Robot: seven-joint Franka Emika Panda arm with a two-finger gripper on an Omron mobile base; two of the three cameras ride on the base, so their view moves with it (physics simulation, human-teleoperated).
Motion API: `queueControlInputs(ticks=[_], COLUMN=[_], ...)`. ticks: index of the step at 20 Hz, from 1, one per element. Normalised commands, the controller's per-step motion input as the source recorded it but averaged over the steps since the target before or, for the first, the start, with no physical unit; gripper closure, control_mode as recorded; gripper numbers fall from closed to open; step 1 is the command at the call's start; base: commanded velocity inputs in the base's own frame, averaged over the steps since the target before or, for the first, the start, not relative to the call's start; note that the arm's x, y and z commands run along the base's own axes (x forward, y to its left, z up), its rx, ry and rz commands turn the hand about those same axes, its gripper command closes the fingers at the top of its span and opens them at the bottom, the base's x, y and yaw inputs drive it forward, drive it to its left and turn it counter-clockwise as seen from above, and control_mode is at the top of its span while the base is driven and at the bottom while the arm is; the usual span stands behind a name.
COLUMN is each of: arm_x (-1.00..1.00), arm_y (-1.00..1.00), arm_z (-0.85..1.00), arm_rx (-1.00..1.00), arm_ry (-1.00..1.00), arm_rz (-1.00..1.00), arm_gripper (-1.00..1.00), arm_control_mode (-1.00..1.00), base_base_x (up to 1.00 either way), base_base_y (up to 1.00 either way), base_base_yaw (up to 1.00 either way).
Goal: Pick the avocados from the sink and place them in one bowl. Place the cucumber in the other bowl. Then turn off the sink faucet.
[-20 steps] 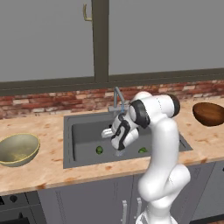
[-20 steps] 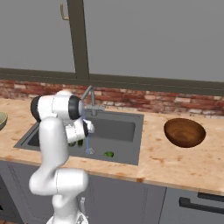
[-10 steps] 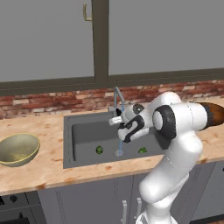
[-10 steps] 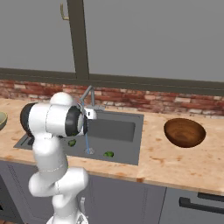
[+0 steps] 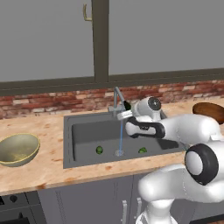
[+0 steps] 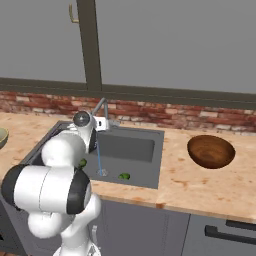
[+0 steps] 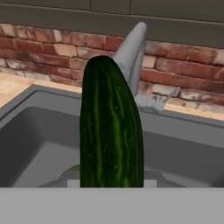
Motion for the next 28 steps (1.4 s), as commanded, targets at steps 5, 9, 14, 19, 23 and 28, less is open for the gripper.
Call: queueControlInputs(ticks=[5,9,14,19,23,28], arm_x=[-0.36,-0.32,-0.08,-0.02,0.00,0.00], arm_y=[-0.20,-0.63,-0.80,-0.81,-0.66,-0.61], arm_z=[0.72,0.28,0.00,0.00,0.00,0.00], arm_rx=[0.00,0.00,0.00,0.00,0.00,0.00], arm_ry=[0.00,0.04,0.01,-0.01,0.00,-0.01], arm_rz=[-0.03,-0.12,-0.14,-0.11,-0.01,0.00], arm_gripper=[1.00,1.00,1.00,1.00,1.00,1.00], arm_control_mode=[-1.00,-1.00,-1.00,-1.00,-1.00,-1.00], base_base_x=[0.00,0.00,0.00,0.00,0.00,0.00], base_base_y=[0.00,0.00,0.00,0.00,0.00,0.00], base_base_yaw=[0.00,0.00,0.00,0.00,0.00,0.00])
